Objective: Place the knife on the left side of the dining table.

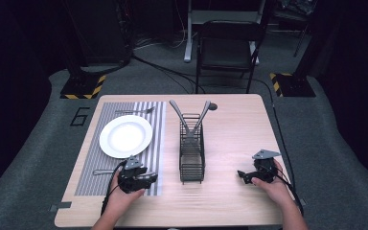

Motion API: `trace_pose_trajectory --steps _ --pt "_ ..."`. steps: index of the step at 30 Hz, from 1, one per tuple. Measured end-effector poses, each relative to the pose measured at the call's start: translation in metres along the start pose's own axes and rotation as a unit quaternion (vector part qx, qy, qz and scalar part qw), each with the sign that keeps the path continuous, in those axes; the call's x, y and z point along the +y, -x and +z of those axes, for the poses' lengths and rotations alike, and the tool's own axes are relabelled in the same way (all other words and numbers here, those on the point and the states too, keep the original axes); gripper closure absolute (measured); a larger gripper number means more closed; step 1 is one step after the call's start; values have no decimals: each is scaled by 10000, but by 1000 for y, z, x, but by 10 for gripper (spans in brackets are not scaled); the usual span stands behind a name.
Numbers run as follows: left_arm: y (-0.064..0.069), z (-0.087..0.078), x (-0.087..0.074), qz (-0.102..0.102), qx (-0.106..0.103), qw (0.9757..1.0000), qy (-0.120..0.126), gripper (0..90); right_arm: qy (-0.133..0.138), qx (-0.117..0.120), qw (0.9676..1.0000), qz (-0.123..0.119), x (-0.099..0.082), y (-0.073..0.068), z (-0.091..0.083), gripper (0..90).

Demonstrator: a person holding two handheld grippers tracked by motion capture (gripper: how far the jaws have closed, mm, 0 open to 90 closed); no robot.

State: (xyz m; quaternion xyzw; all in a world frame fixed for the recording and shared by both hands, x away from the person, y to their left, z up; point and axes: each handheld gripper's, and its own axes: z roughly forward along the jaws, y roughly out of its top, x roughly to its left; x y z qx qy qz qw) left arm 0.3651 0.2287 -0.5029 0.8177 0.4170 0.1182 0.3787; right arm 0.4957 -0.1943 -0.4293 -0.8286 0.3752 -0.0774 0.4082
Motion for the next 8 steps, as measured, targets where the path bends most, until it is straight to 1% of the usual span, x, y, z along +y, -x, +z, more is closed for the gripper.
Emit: trace_pose_trajectory --steps 4,7,8 --pt "7 8 -1 217 -77 9997 -87 412 -1 0 10000 -3 0 0 0 0" --pt "11 11 -1 316 -150 9992 -186 412 1 0 10000 -1 0 0 0 0" --pt "12 12 -1 360 -172 9991 -173 411 1 -1 10000 -2 0 0 0 0"
